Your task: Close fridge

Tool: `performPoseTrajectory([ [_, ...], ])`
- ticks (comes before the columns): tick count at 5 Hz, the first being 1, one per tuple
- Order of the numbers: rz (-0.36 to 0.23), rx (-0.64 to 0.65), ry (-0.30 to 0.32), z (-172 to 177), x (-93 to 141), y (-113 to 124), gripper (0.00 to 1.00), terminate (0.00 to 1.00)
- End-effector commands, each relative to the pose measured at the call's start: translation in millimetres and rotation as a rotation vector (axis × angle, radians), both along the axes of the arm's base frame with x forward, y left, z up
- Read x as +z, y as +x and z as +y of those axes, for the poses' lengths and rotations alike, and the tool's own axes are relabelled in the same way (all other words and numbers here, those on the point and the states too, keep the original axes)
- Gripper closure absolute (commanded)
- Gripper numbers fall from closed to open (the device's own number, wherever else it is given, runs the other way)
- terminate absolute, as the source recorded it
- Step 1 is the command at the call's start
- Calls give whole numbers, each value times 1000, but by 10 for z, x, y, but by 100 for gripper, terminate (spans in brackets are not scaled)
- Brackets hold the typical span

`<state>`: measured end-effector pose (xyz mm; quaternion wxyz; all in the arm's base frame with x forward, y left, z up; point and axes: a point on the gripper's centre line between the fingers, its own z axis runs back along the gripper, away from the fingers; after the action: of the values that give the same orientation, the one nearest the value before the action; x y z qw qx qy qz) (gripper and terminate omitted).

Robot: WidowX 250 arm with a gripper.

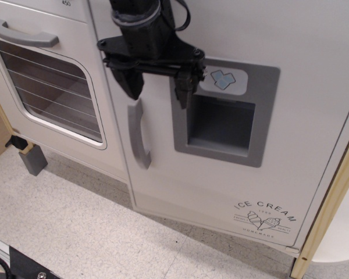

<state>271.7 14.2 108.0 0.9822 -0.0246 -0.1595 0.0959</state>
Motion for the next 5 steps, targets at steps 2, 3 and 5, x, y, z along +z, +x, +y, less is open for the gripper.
performPoseTrajectory([
  [2,-174,57,2,131,136,363,0,0],
  [3,-185,79,-3,166,158,442,0,0],
  [5,-148,68,51,190,217,299,0,0],
])
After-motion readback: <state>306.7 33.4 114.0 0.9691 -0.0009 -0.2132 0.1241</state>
